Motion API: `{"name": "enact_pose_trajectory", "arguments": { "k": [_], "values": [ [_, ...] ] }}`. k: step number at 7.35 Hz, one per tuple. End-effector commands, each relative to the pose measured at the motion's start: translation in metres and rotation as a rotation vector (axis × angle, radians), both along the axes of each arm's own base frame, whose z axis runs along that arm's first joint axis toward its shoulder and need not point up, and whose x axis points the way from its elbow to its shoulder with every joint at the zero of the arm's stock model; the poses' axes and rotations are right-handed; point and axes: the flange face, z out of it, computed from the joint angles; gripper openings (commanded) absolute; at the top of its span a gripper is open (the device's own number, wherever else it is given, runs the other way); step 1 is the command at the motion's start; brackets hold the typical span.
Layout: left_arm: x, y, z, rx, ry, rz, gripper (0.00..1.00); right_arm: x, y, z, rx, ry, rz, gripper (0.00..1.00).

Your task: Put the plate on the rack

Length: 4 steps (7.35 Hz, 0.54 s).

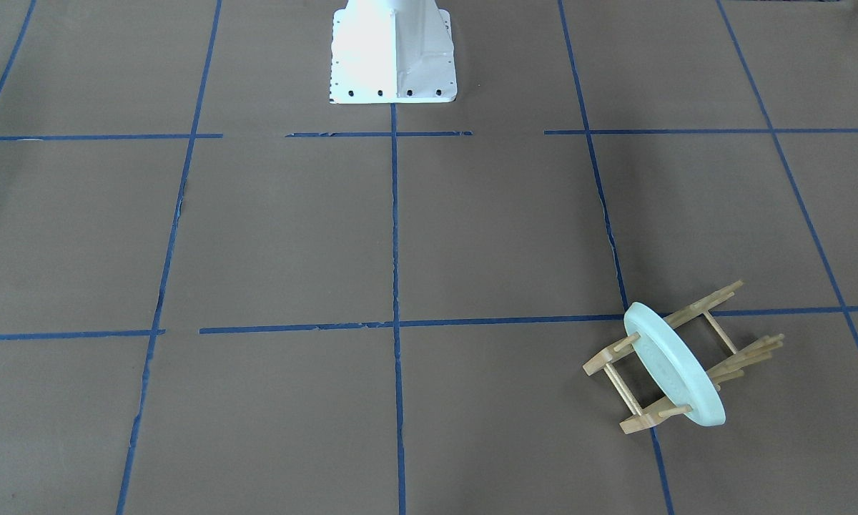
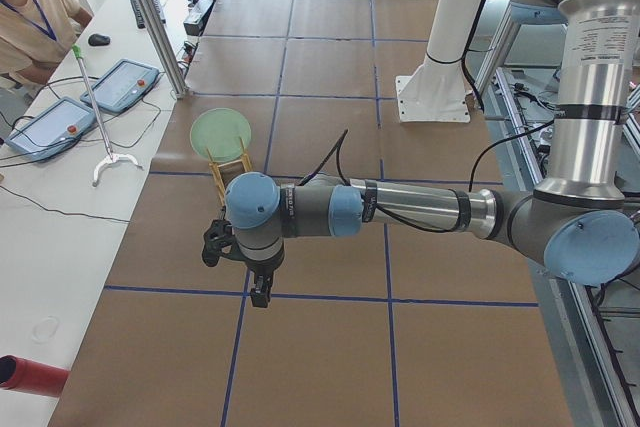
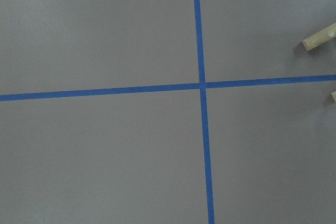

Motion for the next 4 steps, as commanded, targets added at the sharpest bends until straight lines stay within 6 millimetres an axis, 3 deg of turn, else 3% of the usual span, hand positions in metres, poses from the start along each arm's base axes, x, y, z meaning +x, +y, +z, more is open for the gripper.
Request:
{"name": "enact_pose_trajectory", "arguments": {
  "k": [1, 4],
  "values": [
    [0.002, -0.001, 0.000, 0.006, -0.004, 0.008, 1.00, 0.000, 0.000, 0.000, 0.000, 0.000, 0.000, 1.00],
    [0.019, -0.004, -0.001, 0.012, 0.001, 0.038, 1.00, 0.000, 0.000, 0.000, 0.000, 0.000, 0.000, 1.00]
  ]
}}
